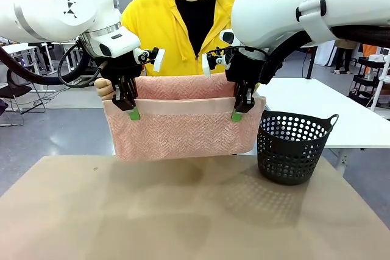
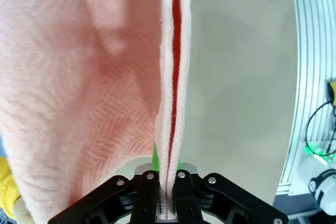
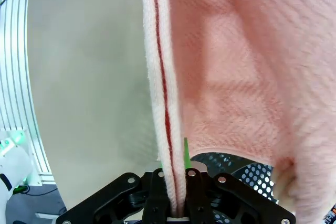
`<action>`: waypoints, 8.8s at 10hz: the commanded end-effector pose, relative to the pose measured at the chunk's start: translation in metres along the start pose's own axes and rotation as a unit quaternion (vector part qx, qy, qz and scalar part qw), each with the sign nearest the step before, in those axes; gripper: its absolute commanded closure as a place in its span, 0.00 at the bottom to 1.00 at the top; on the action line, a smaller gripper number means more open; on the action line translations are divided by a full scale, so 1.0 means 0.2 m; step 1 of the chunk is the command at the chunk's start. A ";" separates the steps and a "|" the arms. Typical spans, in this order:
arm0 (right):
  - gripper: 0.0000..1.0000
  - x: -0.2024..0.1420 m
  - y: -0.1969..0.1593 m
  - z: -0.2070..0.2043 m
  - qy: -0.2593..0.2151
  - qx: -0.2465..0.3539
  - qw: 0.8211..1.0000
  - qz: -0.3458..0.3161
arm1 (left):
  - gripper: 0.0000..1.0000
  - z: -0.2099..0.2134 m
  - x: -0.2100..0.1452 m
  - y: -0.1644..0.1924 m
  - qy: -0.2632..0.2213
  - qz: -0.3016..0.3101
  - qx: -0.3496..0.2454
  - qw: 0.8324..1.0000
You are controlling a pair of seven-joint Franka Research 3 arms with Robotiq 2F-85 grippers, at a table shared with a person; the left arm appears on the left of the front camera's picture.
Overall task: Fold the towel.
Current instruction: Release the end of the 100 cm Hotel Towel you were holding, then pick up the 100 cm Hotel Towel and place it on the left side of the table.
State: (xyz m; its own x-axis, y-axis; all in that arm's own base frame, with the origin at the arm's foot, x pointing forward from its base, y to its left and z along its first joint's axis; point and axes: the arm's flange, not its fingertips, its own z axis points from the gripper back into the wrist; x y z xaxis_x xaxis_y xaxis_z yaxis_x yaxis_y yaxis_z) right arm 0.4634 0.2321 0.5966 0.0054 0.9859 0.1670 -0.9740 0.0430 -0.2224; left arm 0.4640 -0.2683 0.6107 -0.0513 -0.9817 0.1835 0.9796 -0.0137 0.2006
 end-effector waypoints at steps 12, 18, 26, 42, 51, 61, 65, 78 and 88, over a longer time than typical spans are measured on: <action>1.00 0.00 0.00 0.01 0.001 -0.002 1.000 0.002 | 1.00 0.01 0.00 0.00 0.003 -0.001 0.003 1.000; 1.00 0.00 0.00 0.01 0.001 -0.002 1.000 0.002 | 1.00 0.01 0.00 0.00 0.003 -0.001 0.003 1.000; 0.28 0.00 0.05 0.07 0.007 -0.016 1.000 0.000 | 0.06 0.08 0.00 -0.04 -0.013 0.010 0.026 1.000; 0.00 -0.57 0.29 0.80 -0.106 -0.130 0.879 -0.447 | 0.00 0.72 -0.61 -0.45 -0.081 0.442 0.217 0.867; 0.00 -0.60 0.27 0.88 -0.096 -0.116 0.876 -0.458 | 0.00 0.76 -0.62 -0.42 -0.077 0.490 0.176 0.850; 0.00 -0.60 0.27 0.88 -0.096 -0.116 0.876 -0.458 | 0.00 0.76 -0.62 -0.42 -0.077 0.490 0.176 0.850; 0.00 -0.60 0.27 0.88 -0.096 -0.116 0.876 -0.458 | 0.00 0.76 -0.62 -0.42 -0.077 0.490 0.176 0.850; 0.00 -0.60 0.27 0.88 -0.096 -0.116 0.876 -0.458 | 0.00 0.76 -0.62 -0.42 -0.077 0.490 0.176 0.850; 0.00 -0.60 0.27 0.88 -0.096 -0.116 0.876 -0.458 | 0.00 0.72 -0.64 -0.41 -0.103 0.490 0.168 0.849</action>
State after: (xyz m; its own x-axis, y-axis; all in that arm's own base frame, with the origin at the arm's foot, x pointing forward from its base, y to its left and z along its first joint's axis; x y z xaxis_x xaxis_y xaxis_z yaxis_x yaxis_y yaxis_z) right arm 0.3716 0.0885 0.7312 0.6970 0.4753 0.5370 -0.5088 0.8554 -0.0967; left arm 0.3599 -0.1150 0.7146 0.6916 -0.4549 0.5610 0.4557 0.8774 0.1498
